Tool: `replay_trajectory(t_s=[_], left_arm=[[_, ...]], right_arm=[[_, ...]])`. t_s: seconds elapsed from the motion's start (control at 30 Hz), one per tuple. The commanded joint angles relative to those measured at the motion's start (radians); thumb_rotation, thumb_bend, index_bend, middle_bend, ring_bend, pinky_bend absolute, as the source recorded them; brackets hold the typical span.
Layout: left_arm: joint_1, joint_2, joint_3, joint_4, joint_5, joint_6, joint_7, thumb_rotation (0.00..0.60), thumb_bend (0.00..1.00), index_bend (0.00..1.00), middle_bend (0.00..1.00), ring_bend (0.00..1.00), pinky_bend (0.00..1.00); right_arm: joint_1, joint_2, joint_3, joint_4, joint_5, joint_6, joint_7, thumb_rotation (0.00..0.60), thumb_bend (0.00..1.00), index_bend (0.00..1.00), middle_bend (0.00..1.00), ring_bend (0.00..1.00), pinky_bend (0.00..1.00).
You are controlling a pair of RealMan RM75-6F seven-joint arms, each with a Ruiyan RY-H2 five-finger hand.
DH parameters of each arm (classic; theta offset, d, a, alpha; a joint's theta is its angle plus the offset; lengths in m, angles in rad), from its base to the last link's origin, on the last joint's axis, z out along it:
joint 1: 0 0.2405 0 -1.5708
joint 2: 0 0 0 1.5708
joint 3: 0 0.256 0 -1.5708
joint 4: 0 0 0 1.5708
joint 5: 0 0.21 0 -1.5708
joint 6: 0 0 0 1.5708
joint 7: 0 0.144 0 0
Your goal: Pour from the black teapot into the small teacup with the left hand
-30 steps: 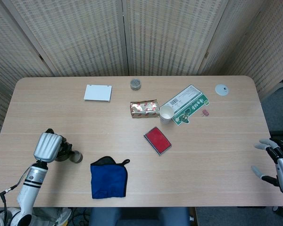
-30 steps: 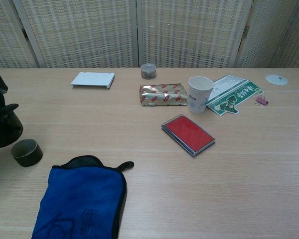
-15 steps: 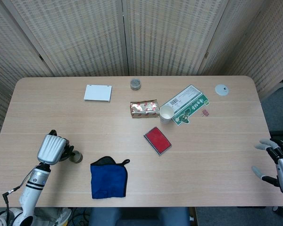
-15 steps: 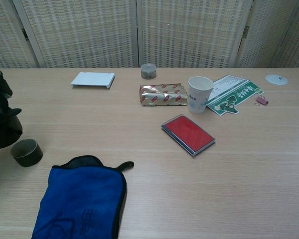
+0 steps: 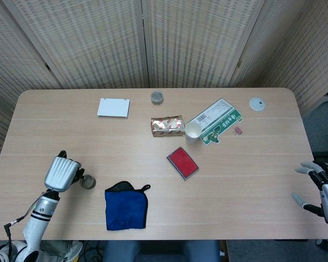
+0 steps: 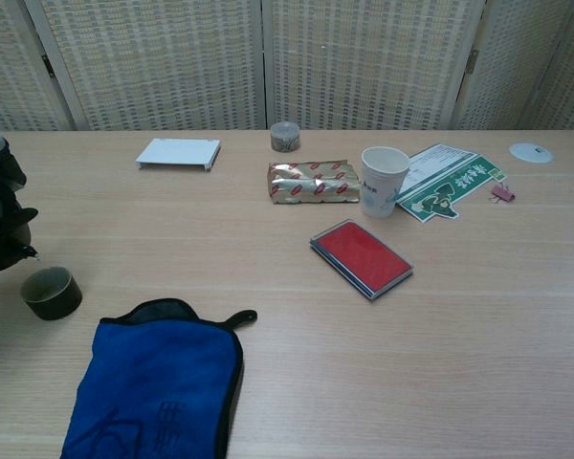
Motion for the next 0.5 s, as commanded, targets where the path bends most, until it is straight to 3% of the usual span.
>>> replay_trajectory(t_s=[0.03,0.5], left_arm=[[-0.001,-0.002,0.000,0.005,0.007,0.001,0.009,0.577,0.36,1.00,1.00,0.98,0.43],[0.002,-0.007,0.001,0.011,0.017,-0.006,0.027,0.594,0.36,1.00,1.00,0.98,0.43]], right_arm=[[0.000,0.000,0.000,0.000,0.000,0.000,0.000,0.600,0.14,0.33,0.26,0.16,0.22],[-0.002,0.000,0.000,0.003,0.005,0.000,0.005,0.600,0.14,0.33,0.26,0.16,0.22]])
